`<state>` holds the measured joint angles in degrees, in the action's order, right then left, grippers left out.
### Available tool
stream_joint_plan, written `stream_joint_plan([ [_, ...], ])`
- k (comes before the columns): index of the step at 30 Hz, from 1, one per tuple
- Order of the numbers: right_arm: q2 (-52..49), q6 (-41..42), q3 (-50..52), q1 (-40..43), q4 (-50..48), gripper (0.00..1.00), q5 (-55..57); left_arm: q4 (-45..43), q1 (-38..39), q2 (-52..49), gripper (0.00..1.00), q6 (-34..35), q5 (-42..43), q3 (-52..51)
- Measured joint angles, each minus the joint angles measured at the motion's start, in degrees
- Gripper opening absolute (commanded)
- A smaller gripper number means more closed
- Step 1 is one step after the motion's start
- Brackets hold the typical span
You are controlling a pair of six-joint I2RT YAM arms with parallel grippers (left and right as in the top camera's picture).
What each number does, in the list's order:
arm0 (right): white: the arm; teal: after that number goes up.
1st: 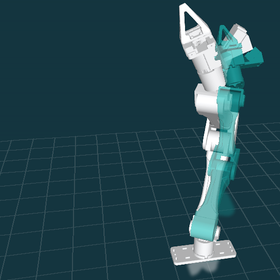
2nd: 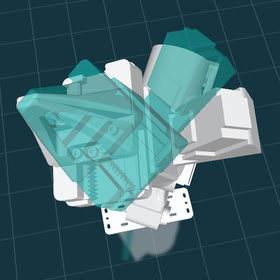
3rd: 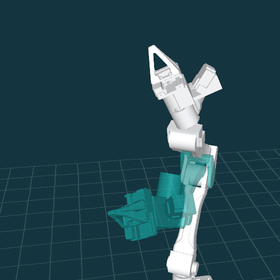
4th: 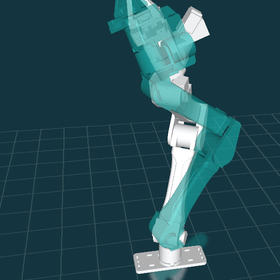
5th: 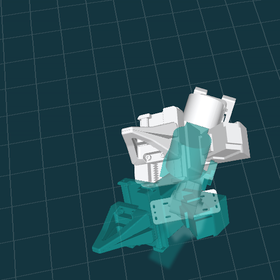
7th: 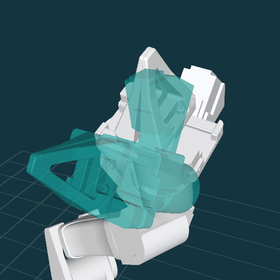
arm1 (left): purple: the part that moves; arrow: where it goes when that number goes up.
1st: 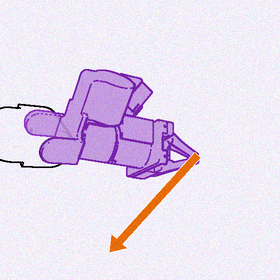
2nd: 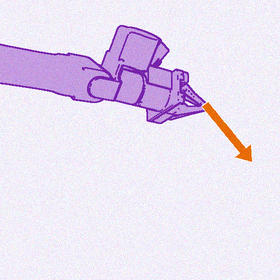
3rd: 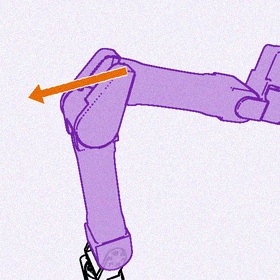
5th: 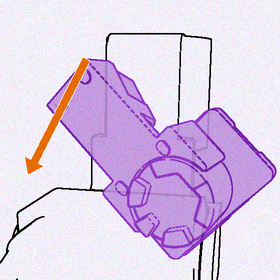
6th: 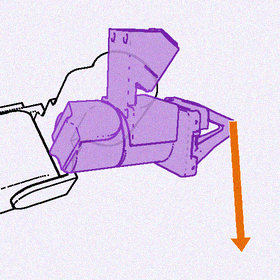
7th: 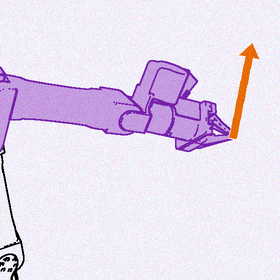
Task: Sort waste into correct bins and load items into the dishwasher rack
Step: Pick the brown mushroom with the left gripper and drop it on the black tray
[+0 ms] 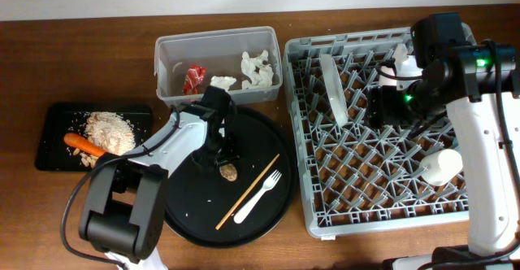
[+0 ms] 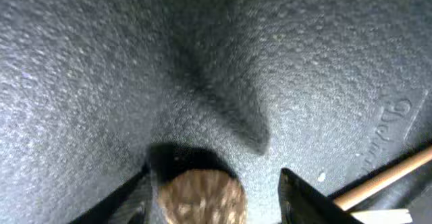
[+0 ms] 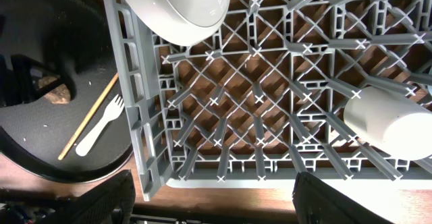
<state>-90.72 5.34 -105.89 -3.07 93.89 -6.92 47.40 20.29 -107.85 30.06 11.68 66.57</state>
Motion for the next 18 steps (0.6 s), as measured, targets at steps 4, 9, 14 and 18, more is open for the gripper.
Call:
stream_joint_plan([
  [4,0.0,0.0,0.0,0.0,0.0,0.79,0.0,2.6,0.0,-0.3,0.49,0.2,-0.1,0.0],
  [9,0.0,0.0,0.0,0.0,0.0,0.79,0.0,4.0,0.0,-0.6,0.15,0.6,-0.1,0.0],
  [14,0.0,0.0,0.0,0.0,0.2,0.79,0.0,4.3,-0.1,-0.7,0.01,0.8,0.1,0.1],
  [18,0.0,0.0,0.0,0.0,0.5,0.79,0.2,11.0,-1.9,0.2,0.01,0.8,-1.2,2.7],
])
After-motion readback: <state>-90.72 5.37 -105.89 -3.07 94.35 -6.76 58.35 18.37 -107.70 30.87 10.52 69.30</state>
